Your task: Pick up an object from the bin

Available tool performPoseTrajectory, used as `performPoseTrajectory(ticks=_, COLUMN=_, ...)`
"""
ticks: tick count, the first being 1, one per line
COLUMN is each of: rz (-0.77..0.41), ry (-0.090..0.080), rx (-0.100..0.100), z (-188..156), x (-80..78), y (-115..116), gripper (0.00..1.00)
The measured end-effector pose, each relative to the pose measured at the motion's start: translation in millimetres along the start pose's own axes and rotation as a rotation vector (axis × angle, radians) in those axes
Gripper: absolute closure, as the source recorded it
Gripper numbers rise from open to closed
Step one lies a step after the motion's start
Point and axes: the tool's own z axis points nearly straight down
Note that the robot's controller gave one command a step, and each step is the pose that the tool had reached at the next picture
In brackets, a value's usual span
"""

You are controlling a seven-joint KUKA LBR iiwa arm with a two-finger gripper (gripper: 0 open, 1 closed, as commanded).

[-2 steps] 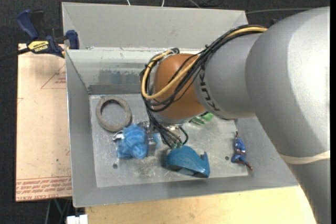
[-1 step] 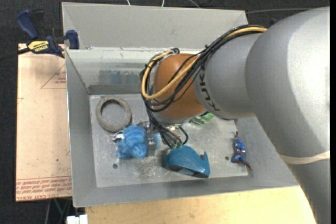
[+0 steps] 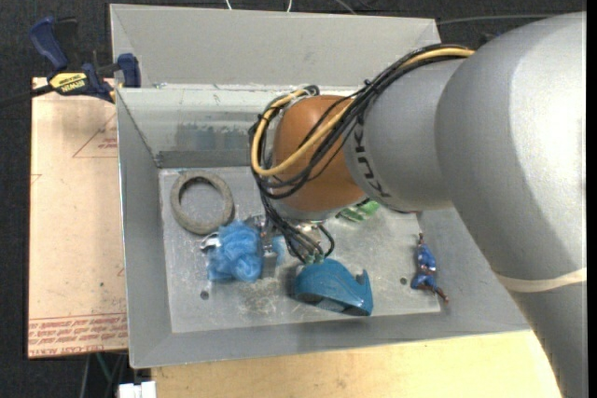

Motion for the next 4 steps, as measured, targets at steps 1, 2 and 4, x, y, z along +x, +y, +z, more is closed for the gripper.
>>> performPoseTrajectory(ticks=1, rz=0.000, ry=0.000, rx=0.000, z=0, x=0.0, y=0, gripper=1.00)
performPoseTrajectory(ticks=2, rz=0.000, ry=0.000, rx=0.000, z=0, x=0.0, y=0, gripper=1.00)
performPoseTrajectory(ticks=4, rz=-0.015, ry=0.000, rx=-0.001, z=-15, x=-5.5, y=2, gripper=1.00)
